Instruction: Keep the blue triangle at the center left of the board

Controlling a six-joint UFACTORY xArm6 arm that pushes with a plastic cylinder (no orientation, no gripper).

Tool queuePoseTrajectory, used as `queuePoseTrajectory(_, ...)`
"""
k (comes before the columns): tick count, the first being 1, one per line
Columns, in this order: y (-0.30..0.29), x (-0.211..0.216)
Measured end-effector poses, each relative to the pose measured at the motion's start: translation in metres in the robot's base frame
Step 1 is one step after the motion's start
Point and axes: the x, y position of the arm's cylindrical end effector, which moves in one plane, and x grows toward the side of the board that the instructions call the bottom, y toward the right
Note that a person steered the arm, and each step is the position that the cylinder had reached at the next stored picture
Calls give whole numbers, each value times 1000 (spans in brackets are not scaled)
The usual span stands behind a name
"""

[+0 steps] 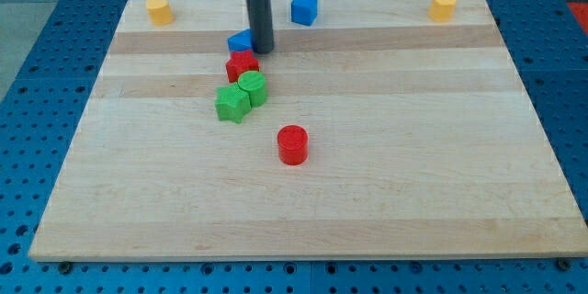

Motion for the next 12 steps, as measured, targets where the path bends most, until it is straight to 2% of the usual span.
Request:
queuePoseTrajectory(2,-48,0)
queuePoseTrajectory(9,-138,-27)
queuePoseTrajectory(12,-134,-22)
